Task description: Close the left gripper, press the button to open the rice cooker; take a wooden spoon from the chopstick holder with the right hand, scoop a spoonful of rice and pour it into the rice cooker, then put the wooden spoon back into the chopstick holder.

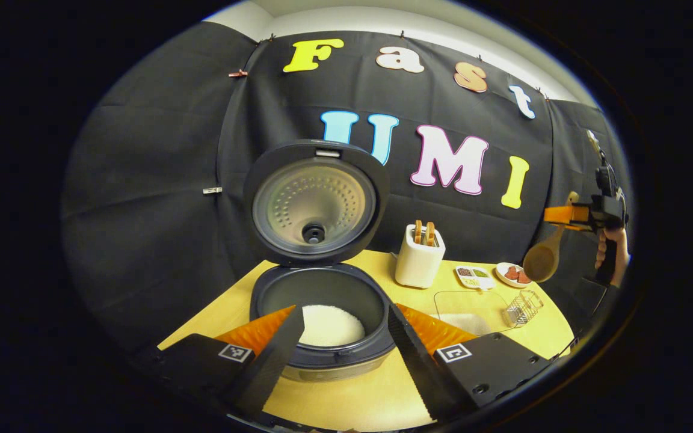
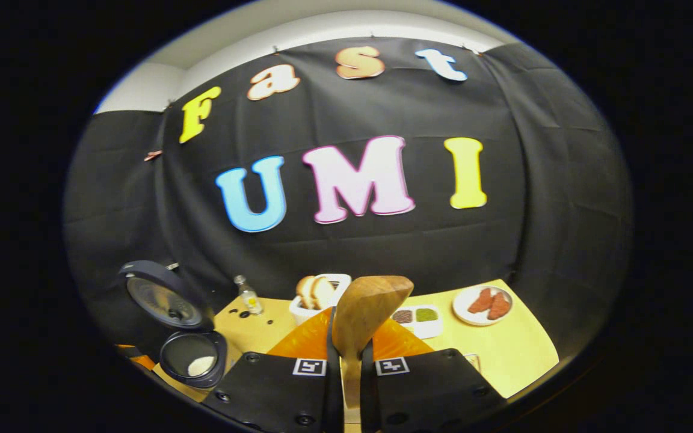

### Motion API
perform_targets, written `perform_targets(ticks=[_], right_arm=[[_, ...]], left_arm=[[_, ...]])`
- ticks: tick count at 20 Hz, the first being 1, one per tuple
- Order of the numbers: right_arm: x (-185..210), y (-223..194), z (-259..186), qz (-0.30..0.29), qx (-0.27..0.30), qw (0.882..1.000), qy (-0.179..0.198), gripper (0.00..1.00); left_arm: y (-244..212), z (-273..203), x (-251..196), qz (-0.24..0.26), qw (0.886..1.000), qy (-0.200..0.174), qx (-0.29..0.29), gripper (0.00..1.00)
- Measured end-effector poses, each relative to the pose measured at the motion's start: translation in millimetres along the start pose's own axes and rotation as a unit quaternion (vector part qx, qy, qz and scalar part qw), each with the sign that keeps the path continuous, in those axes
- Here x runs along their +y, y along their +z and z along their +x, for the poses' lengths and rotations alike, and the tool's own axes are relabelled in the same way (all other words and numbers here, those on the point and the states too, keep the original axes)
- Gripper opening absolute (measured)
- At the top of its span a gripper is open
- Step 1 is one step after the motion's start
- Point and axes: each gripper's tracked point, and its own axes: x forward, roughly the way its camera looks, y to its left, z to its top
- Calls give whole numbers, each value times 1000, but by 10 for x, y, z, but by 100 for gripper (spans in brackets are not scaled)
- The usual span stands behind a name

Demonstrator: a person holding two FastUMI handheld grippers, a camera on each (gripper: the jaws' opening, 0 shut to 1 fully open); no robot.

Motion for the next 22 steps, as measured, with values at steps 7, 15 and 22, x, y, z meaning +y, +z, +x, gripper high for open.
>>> perform_targets(ticks=[7, 15, 22], right_arm=[[-1327, -227, 97, 97, 18, 991, -92, 15], [-2005, -897, 582, 159, 67, 978, -120, 15], [-2103, -1467, 902, 159, 114, 974, -110, 16]], left_arm=[[140, 133, -456, -22, 1000, 17, 10, 95], [187, 25, -791, -8, 997, 70, 25, 95], [380, -147, -989, -8, 992, 121, 23, 95]])
